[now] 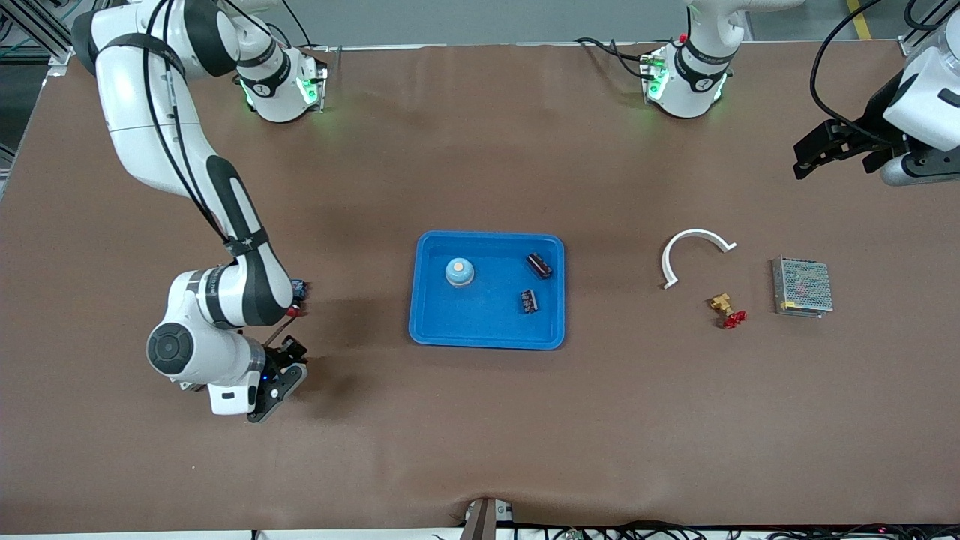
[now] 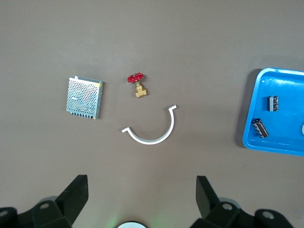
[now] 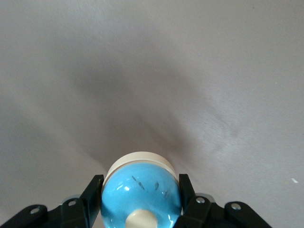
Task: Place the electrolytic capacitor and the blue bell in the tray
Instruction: 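Carry the bell over the tray with the right gripper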
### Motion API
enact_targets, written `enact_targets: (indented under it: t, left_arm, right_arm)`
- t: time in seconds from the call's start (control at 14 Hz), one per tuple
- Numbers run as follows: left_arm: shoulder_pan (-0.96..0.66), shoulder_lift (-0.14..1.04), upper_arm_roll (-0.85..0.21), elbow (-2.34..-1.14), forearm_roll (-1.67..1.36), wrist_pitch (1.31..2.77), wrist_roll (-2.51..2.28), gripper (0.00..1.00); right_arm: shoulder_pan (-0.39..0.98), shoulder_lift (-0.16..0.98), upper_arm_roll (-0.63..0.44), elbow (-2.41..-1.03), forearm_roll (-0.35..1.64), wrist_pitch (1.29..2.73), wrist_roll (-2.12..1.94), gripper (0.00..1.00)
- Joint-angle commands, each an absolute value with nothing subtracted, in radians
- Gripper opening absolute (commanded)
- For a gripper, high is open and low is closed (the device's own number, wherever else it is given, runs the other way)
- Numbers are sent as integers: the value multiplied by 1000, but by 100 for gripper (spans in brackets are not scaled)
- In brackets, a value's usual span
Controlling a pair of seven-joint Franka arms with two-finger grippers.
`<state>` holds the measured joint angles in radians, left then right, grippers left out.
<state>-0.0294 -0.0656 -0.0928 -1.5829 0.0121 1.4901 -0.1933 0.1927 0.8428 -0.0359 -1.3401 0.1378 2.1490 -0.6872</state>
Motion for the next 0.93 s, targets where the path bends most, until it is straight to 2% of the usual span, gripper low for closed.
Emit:
enact_targets:
  t: [0.0,0.36,0.86]
  left_arm:
    - [-29,-87,-87,-1601,-8,1502,-190,100]
    - [-29,-86,-87,-1601,-8,1503,-190,100]
    - [-29,-84,-87,-1600,-6,1503,-190,100]
  right_arm:
    - [242,801,-37,-1348,149,2085,-504,57]
    - [346,764,-37,-1350,149,2034,-160,57]
    - [474,758,-38,-1348,150,2056,219,57]
